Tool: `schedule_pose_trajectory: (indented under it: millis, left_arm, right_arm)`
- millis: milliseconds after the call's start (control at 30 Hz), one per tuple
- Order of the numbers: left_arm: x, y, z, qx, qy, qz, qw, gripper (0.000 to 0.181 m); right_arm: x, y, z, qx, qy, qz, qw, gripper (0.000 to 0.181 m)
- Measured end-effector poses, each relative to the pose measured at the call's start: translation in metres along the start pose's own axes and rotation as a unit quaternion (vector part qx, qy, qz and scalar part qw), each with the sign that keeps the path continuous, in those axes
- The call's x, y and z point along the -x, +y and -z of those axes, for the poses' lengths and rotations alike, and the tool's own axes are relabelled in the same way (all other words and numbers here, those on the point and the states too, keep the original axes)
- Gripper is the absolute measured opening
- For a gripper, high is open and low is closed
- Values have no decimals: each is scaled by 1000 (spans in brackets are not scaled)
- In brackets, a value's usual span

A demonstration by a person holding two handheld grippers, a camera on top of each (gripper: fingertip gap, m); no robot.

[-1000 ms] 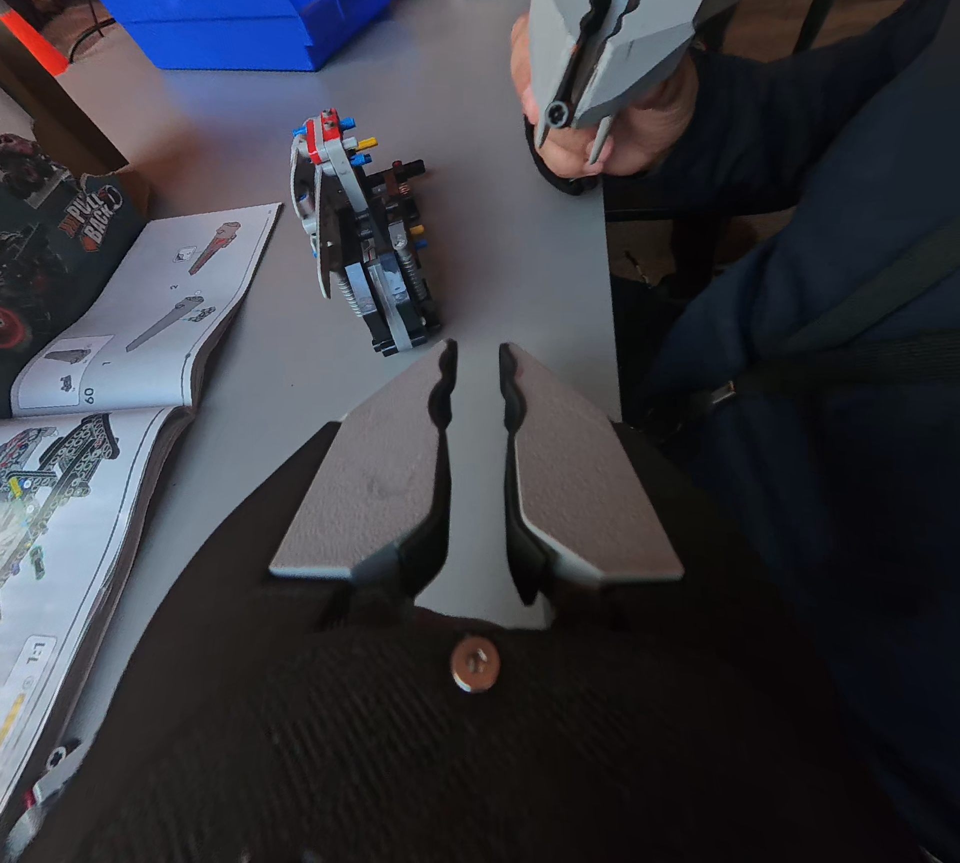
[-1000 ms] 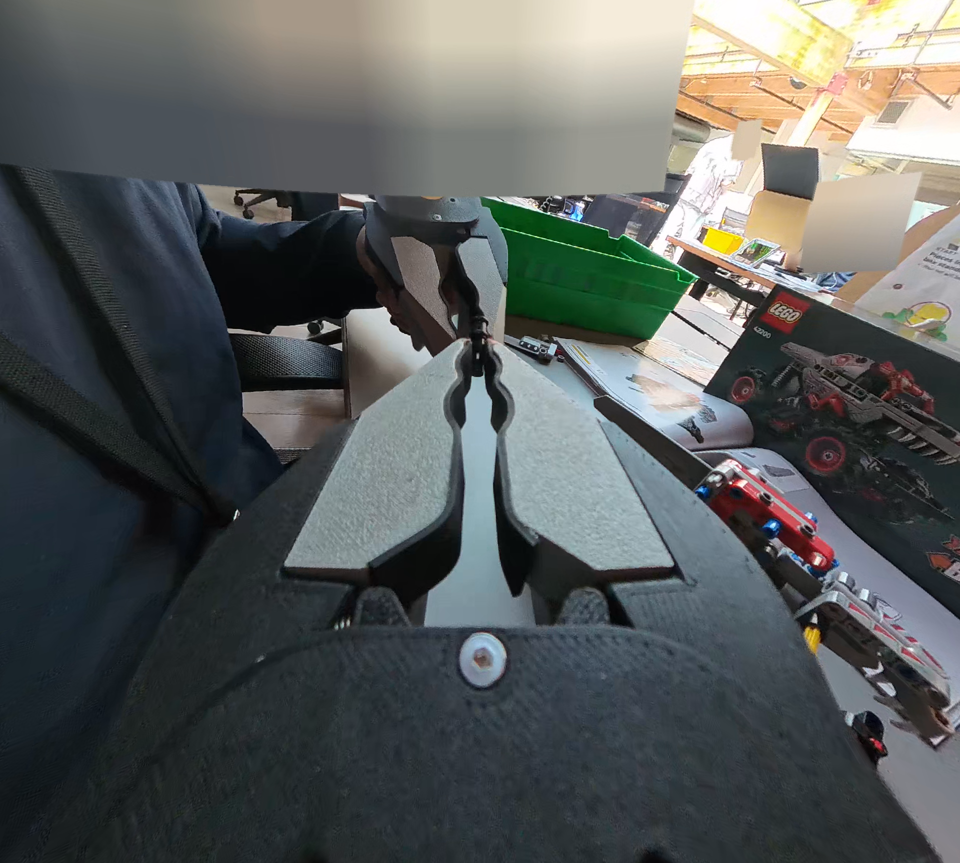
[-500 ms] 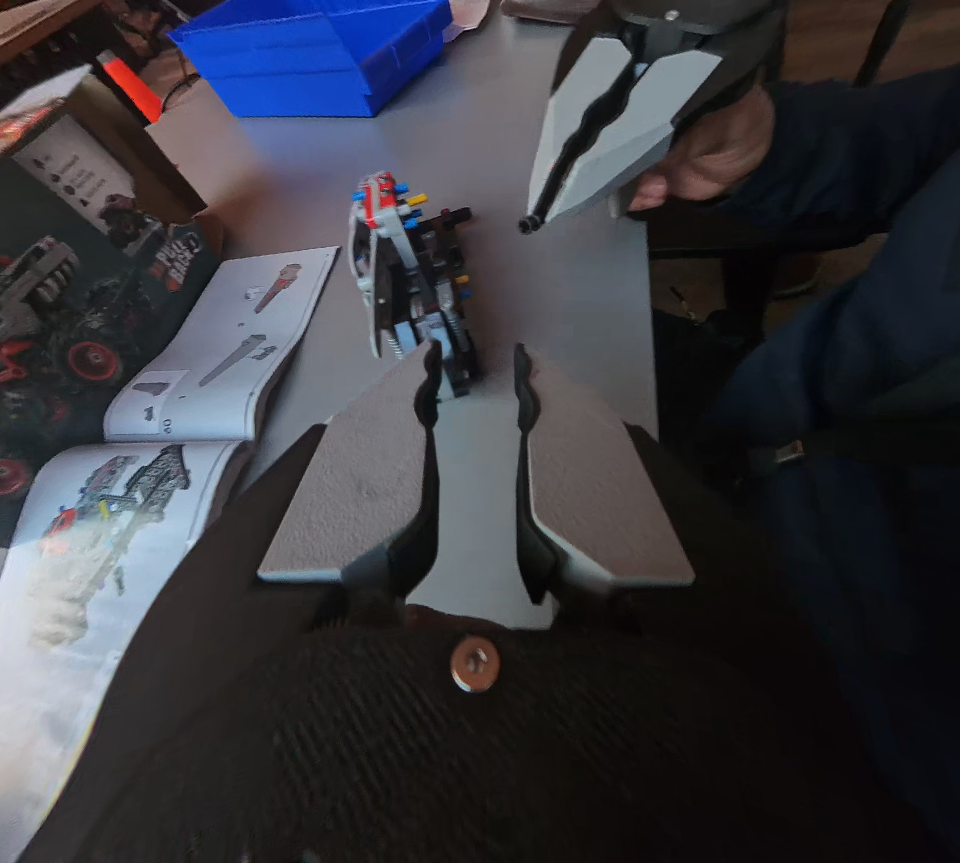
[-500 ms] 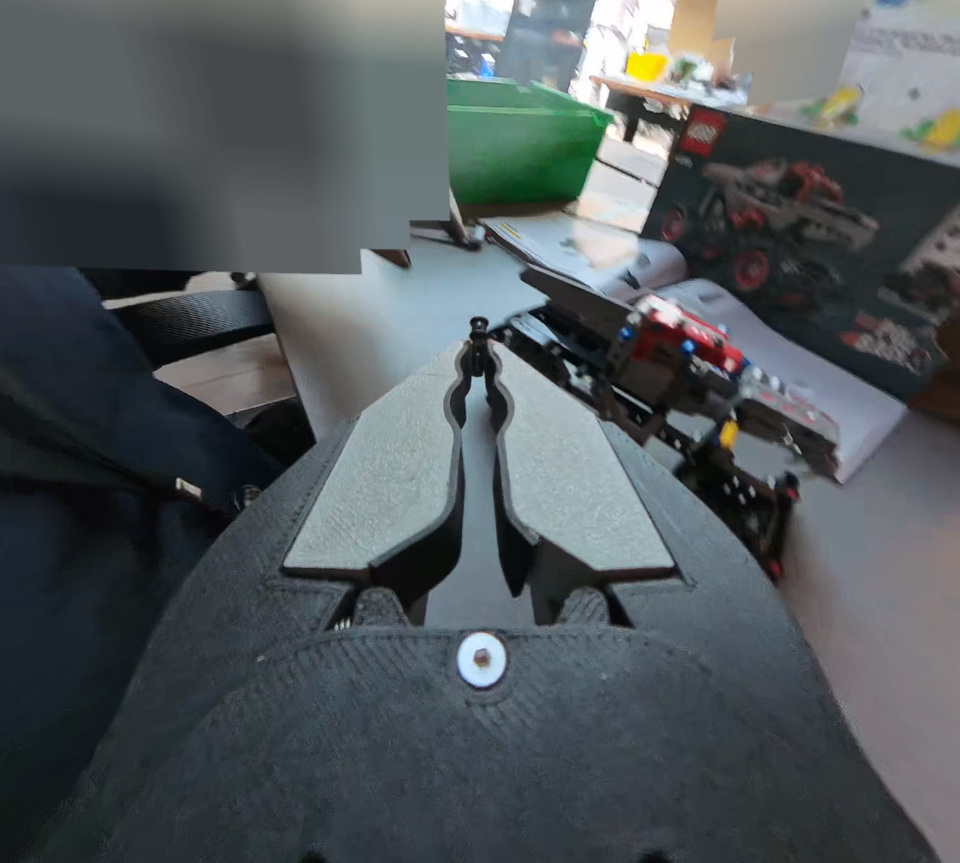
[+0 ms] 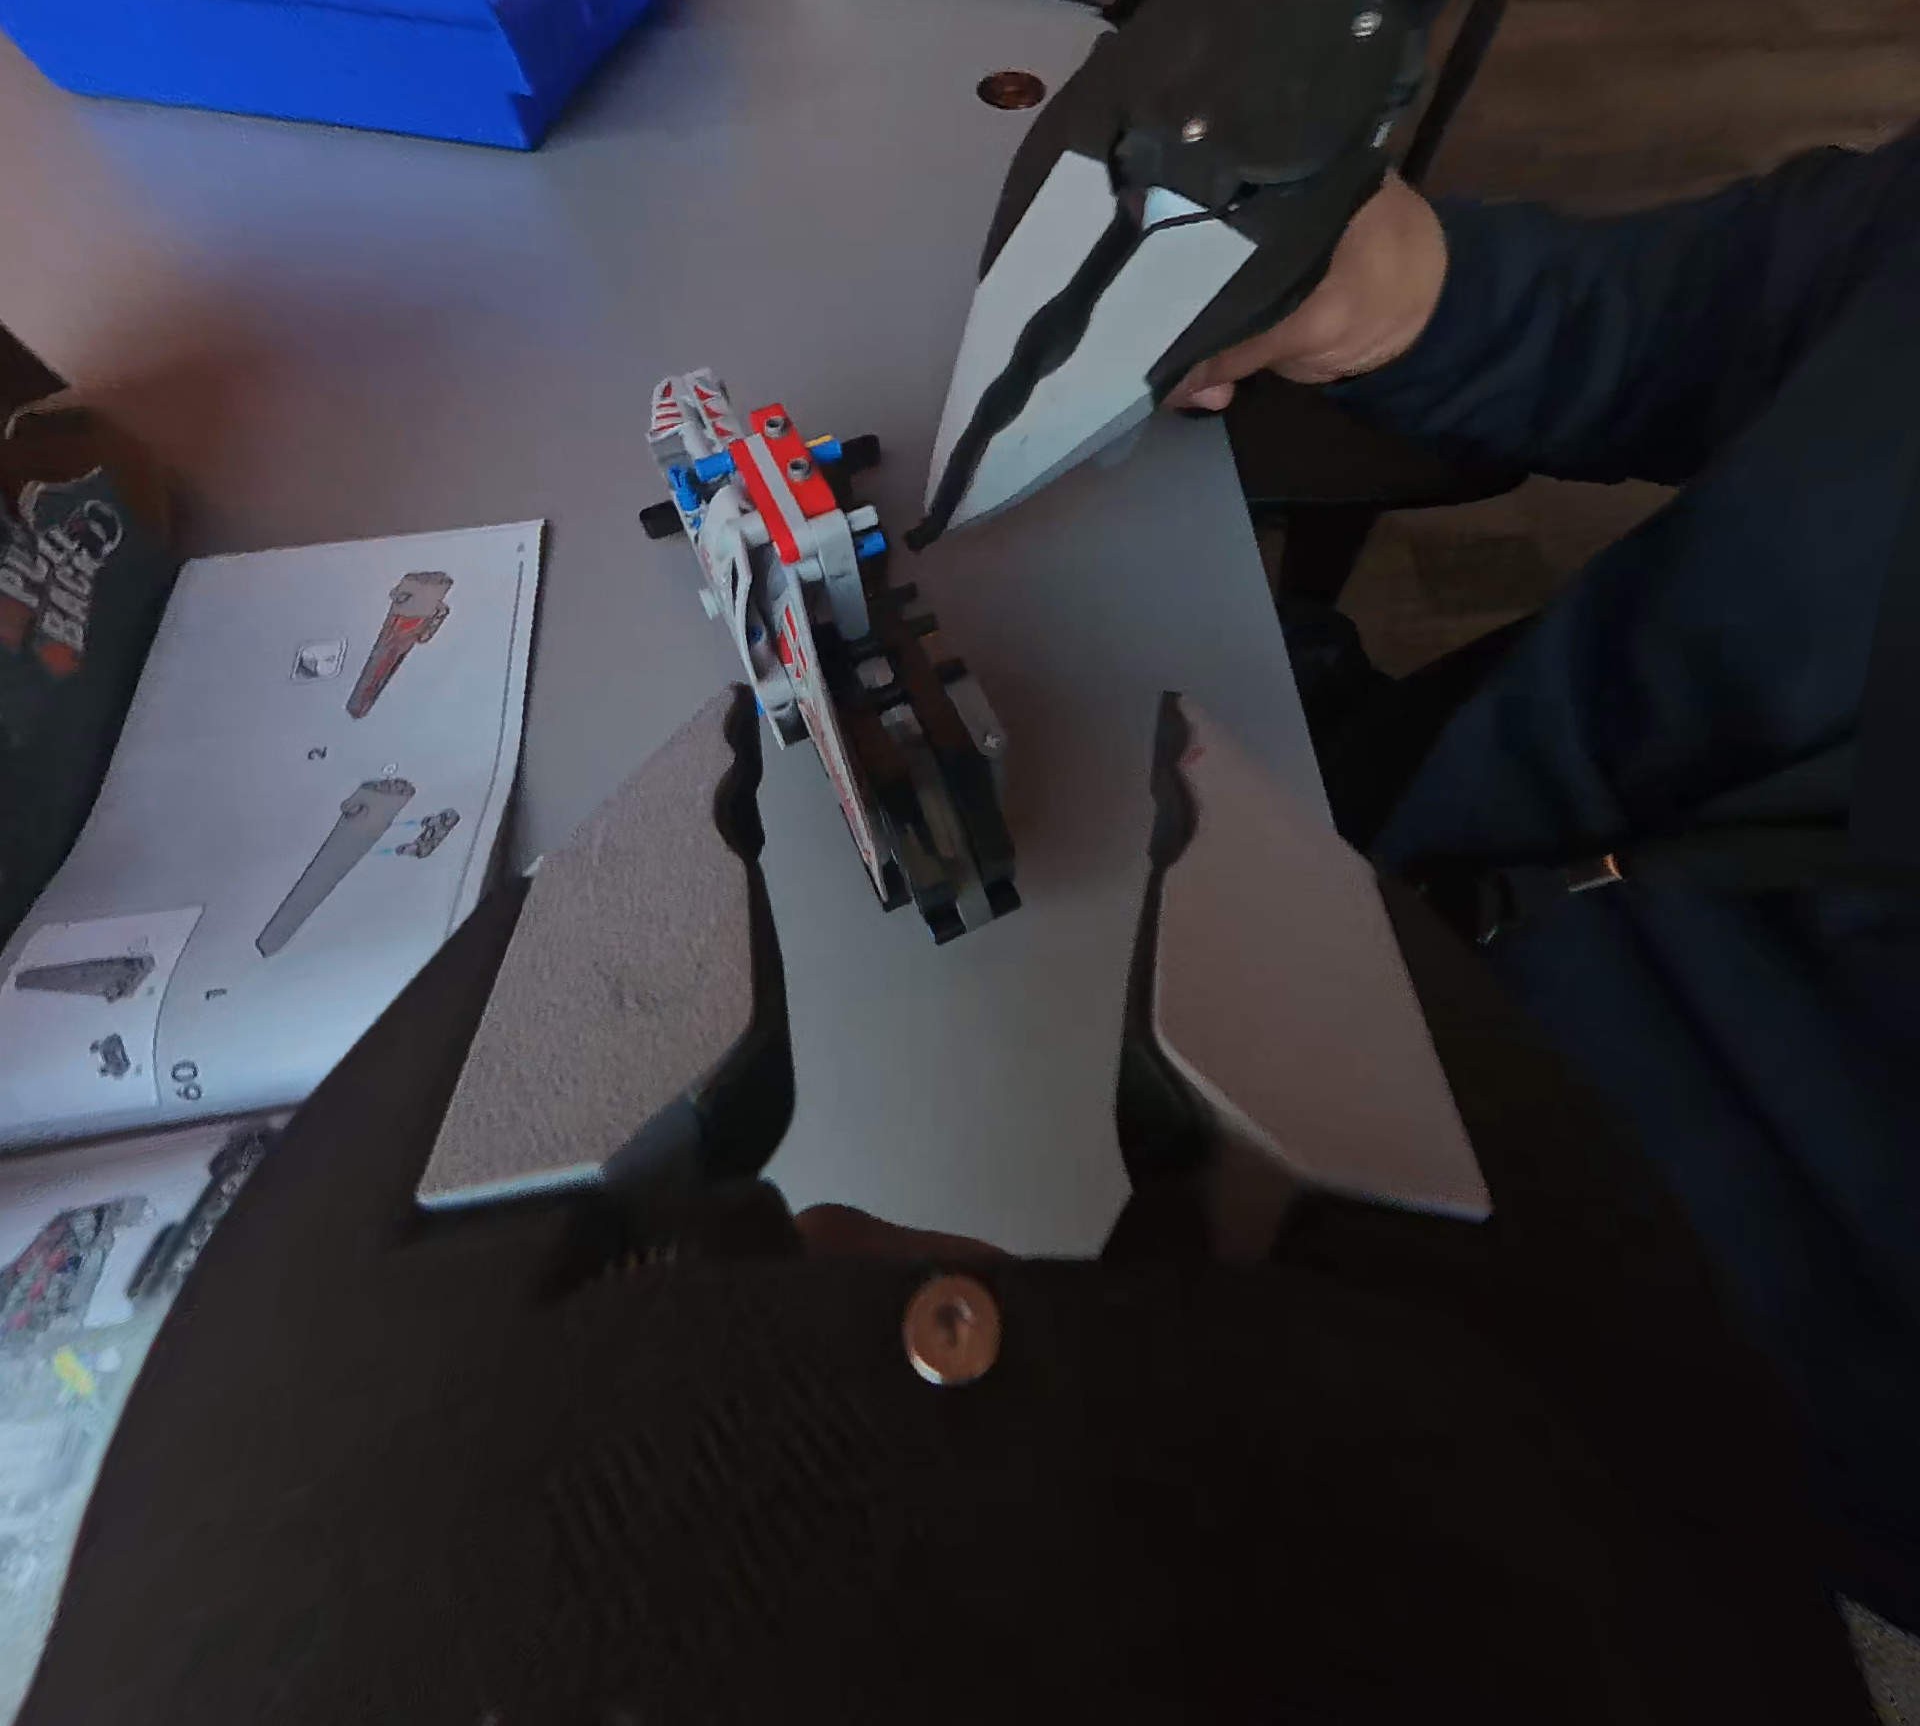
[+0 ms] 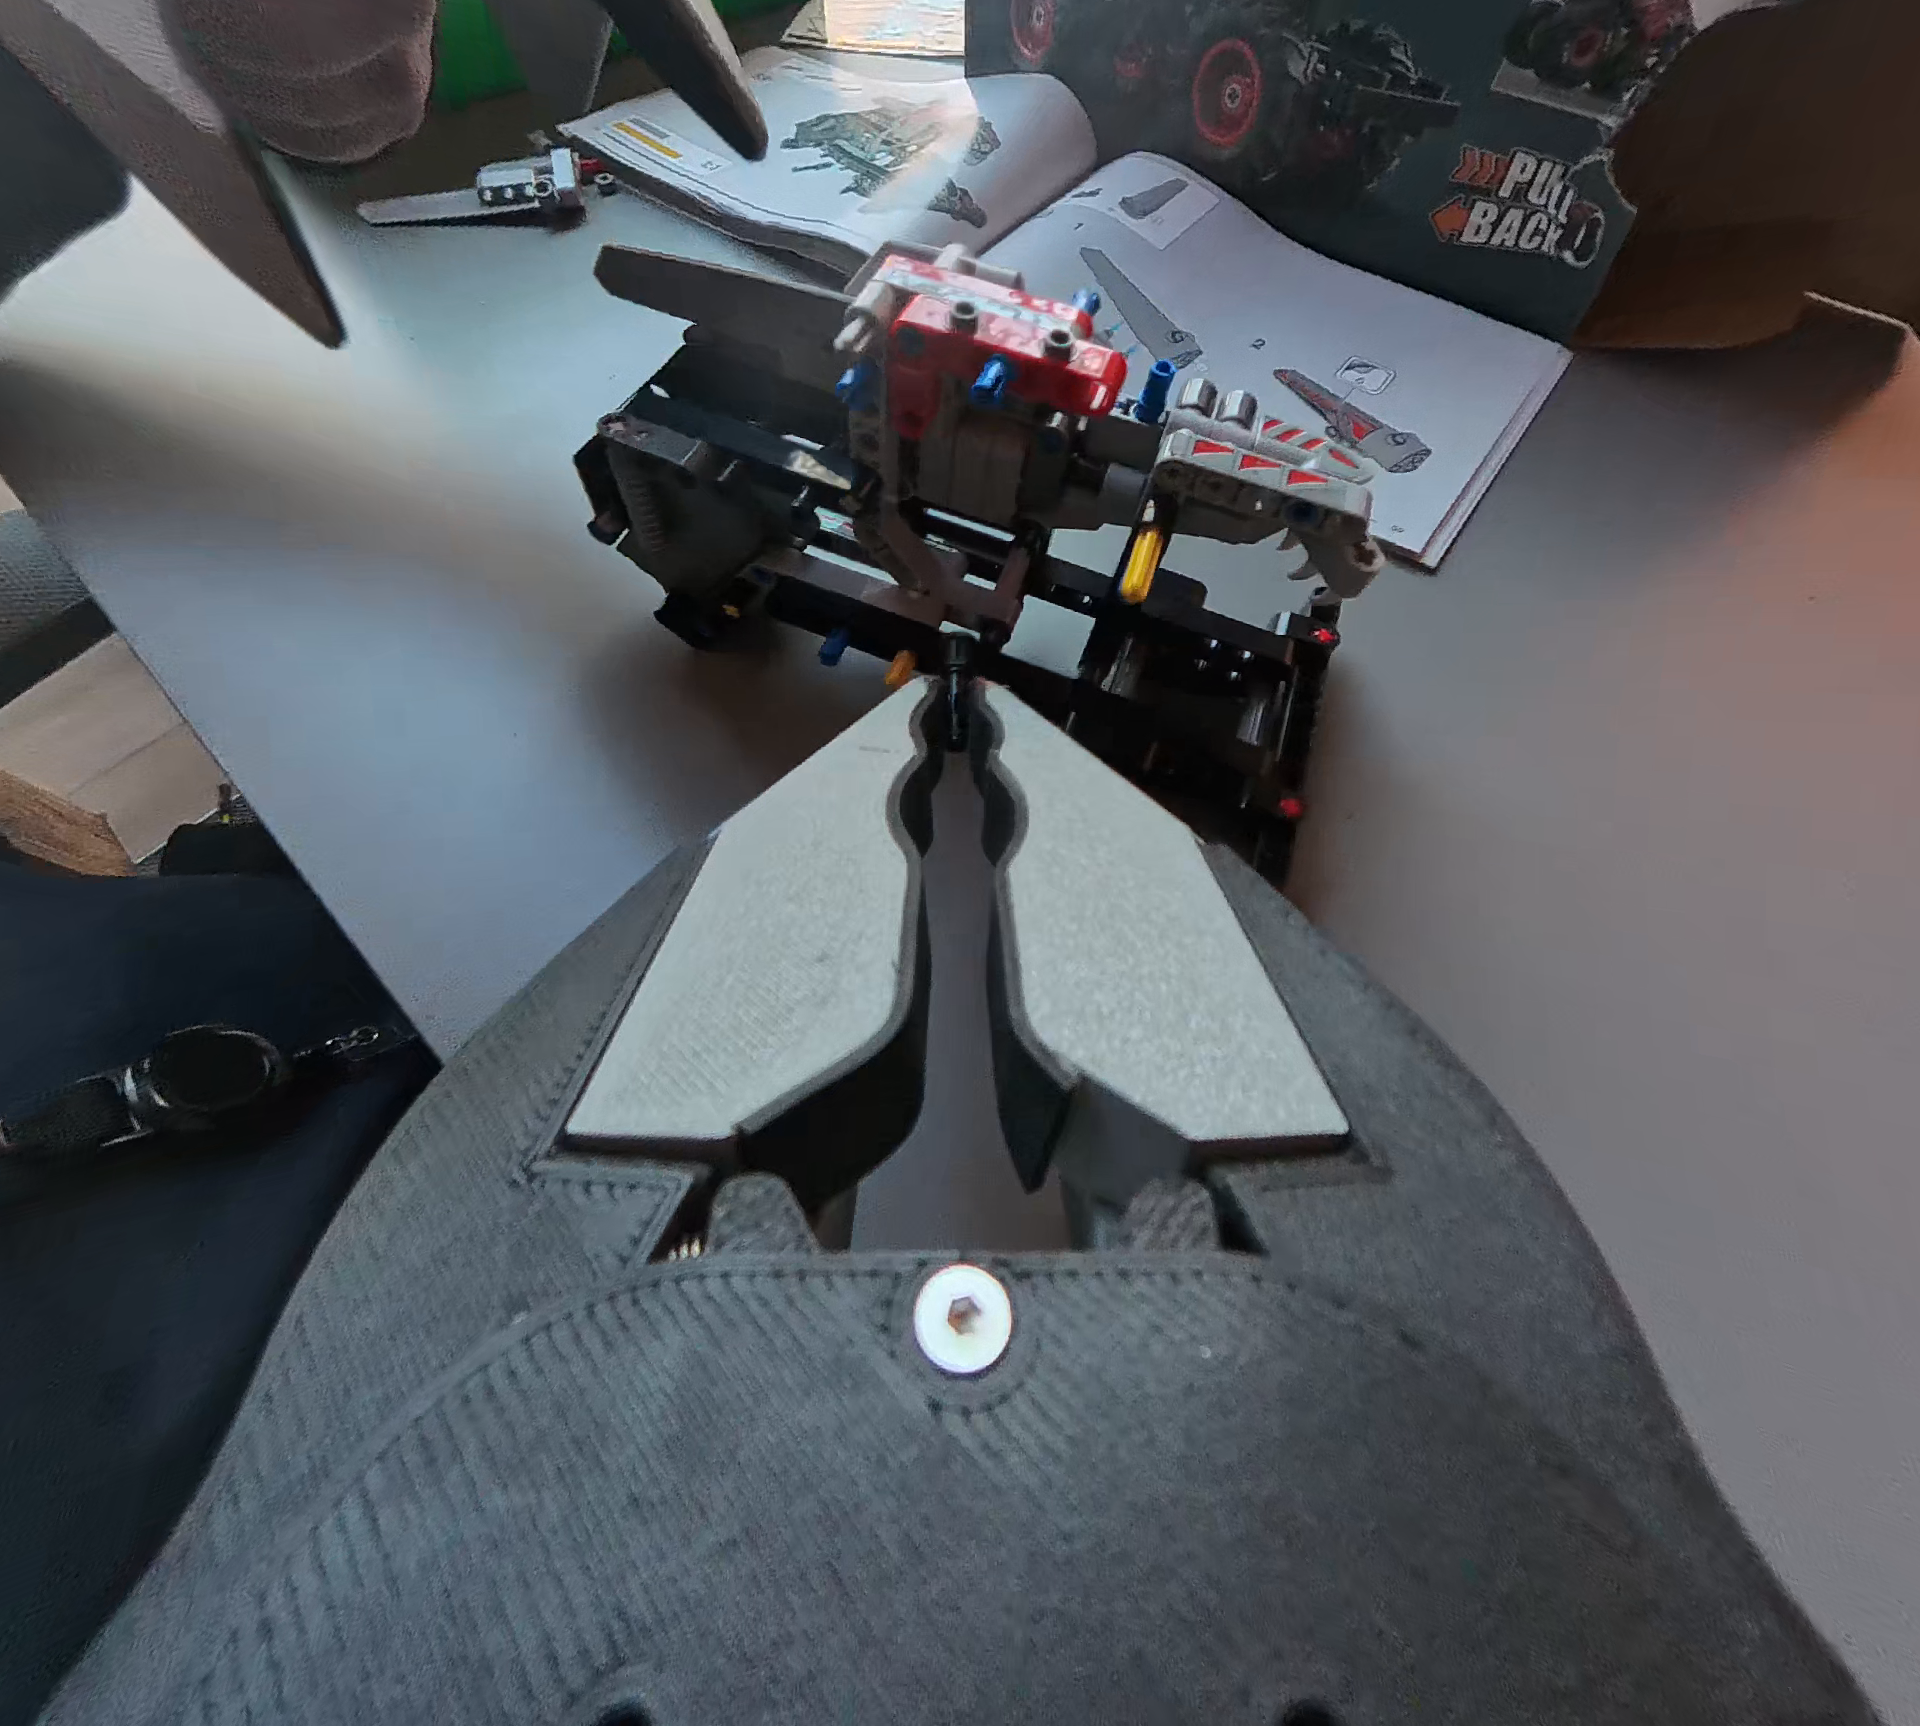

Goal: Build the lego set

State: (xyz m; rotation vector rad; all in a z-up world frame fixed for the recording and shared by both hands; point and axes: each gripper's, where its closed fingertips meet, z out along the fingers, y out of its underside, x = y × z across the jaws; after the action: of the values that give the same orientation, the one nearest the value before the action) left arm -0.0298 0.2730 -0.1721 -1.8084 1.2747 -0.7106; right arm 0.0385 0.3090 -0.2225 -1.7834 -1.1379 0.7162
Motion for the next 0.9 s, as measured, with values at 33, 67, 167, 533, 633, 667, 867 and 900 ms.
schedule_pose_trajectory:
  millis: [33, 67, 167, 533, 633, 667, 867, 900]
  left_arm:
    - [1, -4, 0, -3, 7, -10, 1000, 75]
    - [5, -8, 1, -7, 13, -13, 1000, 74]
    - [17, -16, 2, -8, 40, -12, 999, 72]
    - [34, 4, -31, 61, 78, -9, 995, 70]
    - [36, 5, -37, 65, 82, -15, 994, 68]
    - [37, 4, -39, 63, 84, -13, 994, 67]
    - [33, 7, -46, 74, 105, -4, 992, 61]
    - [33, 9, -47, 79, 104, -8, 991, 61]
  right_arm:
    - [-2, 0, -2, 4, 0, -3, 1000, 1]
    - [-4, 0, -4, 6, 1, -6, 1000, 1]
    - [-6, -2, -7, 3, 3, -12, 1000, 1]
    - [-5, -2, -13, 12, 4, -30, 999, 1]
    - [-8, -2, -12, 11, 8, -39, 999, 1]
    - [-8, -2, -12, 9, 9, -42, 999, 1]
    - [-9, -3, -13, 7, 4, -61, 998, 1]
    - [-9, -2, -13, 8, 3, -61, 998, 1]
